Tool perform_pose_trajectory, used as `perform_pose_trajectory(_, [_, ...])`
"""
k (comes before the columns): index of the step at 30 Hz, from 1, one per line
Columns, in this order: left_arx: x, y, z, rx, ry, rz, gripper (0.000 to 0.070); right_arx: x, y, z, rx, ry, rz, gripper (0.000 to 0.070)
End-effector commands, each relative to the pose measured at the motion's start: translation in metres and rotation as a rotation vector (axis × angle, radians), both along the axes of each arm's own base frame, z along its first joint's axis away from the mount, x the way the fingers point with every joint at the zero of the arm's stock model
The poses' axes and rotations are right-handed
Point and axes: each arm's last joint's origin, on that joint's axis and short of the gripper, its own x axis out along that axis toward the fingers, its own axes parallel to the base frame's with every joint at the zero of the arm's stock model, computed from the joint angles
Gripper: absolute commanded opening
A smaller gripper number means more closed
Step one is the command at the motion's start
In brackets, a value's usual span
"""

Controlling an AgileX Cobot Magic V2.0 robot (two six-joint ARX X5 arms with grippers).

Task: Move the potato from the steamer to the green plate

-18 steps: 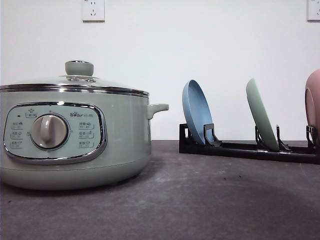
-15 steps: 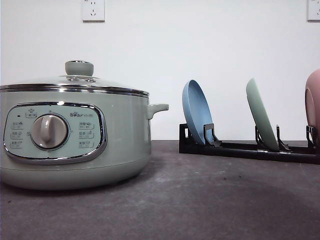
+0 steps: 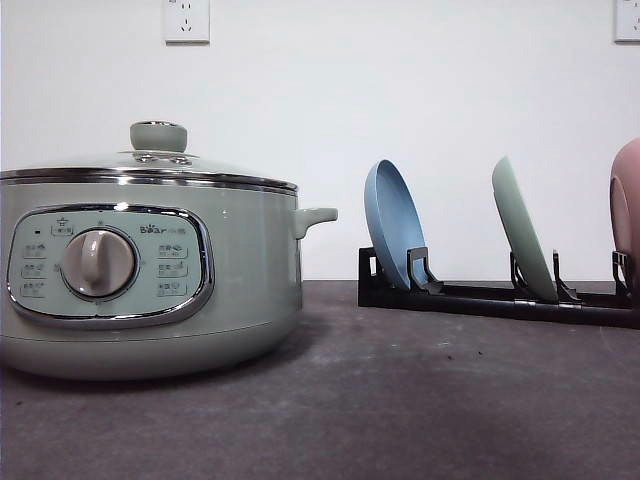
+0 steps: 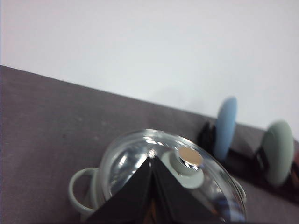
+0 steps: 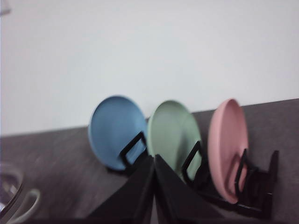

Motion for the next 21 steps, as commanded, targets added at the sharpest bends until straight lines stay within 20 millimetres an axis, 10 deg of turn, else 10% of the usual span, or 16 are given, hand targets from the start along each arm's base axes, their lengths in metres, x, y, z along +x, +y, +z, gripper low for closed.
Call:
perform_pose_trajectory(1, [0.002, -0.001, 0.011, 0.074, -0.008, -0.045, 0.0000, 0.003, 0.001, 0.012, -0.052, 0.012, 0.029, 0.0000])
perform_pose_trajectory(21, [0.026, -0.008, 0.039, 0.173, 0.231, -0.318, 0.0000, 0.032, 0.007, 0.043, -0.164, 0.333, 0.269, 0.0000])
